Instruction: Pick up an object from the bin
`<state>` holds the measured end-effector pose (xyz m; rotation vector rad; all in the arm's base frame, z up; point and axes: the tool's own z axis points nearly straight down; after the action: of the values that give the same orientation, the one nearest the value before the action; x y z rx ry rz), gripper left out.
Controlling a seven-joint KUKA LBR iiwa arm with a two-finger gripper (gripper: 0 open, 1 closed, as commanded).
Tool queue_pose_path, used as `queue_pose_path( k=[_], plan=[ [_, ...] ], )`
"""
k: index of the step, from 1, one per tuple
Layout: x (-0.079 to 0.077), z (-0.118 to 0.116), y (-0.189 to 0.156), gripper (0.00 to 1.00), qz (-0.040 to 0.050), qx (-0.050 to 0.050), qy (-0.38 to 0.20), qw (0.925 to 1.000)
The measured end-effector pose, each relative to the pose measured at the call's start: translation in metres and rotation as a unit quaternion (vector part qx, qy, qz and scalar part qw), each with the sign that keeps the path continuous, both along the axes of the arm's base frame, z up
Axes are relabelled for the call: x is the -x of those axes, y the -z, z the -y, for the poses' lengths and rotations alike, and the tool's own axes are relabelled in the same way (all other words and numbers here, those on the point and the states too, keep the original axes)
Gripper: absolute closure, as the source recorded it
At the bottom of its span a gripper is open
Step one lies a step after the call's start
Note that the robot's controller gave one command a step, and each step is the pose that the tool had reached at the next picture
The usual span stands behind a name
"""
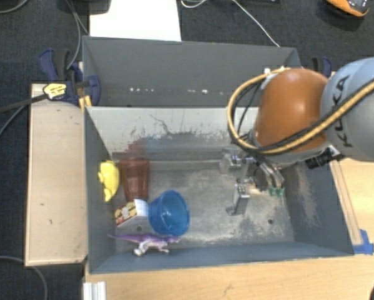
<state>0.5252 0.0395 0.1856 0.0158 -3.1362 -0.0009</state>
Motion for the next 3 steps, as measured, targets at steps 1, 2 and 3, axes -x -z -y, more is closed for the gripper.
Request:
queue_pose_path(
  k=[1, 2, 3],
  plan=[
    [-0.001, 0.0, -0.004, 0.0, 0.004, 0.0, 0.0, 1.0],
    [-0.022, -0.023, 0.033, 0.0, 0.0068, 0.0, -0.025, 0.9997],
    [-0.029, -0.057, 0.075, 0.0, 0.0045, -0.001, 0.0, 1.0]
  ],
)
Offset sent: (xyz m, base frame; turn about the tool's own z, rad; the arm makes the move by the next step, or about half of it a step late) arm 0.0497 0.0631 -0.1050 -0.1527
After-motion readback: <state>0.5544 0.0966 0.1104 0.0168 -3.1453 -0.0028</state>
